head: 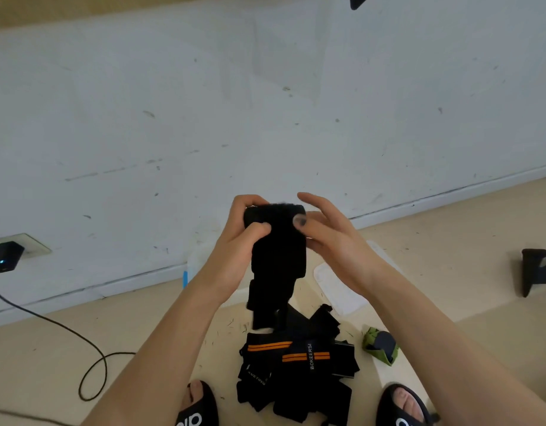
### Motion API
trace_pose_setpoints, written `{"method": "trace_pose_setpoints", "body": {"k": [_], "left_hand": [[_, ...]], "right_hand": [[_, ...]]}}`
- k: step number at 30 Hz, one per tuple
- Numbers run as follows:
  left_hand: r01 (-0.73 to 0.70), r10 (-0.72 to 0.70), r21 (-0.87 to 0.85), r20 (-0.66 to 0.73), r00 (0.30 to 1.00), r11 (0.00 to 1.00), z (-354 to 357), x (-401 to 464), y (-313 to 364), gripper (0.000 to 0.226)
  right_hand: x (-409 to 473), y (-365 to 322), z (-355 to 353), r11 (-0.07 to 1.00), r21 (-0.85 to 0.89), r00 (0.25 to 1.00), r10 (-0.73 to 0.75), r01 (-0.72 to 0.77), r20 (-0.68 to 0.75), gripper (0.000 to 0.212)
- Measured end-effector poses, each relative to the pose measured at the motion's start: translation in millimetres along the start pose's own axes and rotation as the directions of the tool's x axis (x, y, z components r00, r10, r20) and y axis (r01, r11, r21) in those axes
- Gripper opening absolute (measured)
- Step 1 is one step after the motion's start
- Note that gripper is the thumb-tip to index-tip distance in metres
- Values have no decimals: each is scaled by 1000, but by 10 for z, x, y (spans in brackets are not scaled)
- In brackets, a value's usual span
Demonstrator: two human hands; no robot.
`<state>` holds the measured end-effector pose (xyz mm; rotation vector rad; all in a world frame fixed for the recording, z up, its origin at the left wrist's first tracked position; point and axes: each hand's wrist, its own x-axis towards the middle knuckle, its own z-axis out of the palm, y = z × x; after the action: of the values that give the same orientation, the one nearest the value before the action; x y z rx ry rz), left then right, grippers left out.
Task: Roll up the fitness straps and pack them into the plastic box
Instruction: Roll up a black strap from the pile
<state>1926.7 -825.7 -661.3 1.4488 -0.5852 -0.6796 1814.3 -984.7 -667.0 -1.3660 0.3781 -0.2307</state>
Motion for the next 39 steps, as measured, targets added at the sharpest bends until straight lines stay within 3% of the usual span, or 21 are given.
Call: {"method": "trace_pose_setpoints", "body": {"k": [3, 5, 9, 15, 22, 28, 33, 39], "left_hand": [[-13, 5, -98, -79, 997, 995, -7, 33, 45, 31], [8, -16, -135, -55, 998, 991, 122, 2, 2, 30], [99, -93, -71, 75, 993, 993, 241, -86, -111, 26], [20, -20, -7, 55, 998, 1000, 137, -49, -44, 33], [43, -42, -17, 42, 998, 999, 122, -33, -67, 29], [103, -103, 15, 29, 994, 995, 94, -34, -106, 22], [58, -62, 78, 56, 996, 995, 112, -36, -89, 24], [24, -30, 108, 55, 998, 994, 97, -43, -55, 29]], "right_hand": [[74, -100, 50, 991, 134, 974, 8, 23, -228, 40], [73, -84, 208, 992, 129, 961, 35, 1, -276, 28], [-4, 133, 351, 990, 52, 980, 138, -132, -144, 23], [-18, 94, 228, 991, -44, 991, 123, -126, -60, 41], [-40, 48, 167, 999, 16, 999, 44, -44, -22, 18], [-24, 60, 122, 1000, 13, 1000, -17, 17, 15, 23], [8, 61, 137, 996, -5, 996, 90, -90, -13, 39], [-3, 76, 142, 992, -116, 998, 53, -57, -39, 27]]}}
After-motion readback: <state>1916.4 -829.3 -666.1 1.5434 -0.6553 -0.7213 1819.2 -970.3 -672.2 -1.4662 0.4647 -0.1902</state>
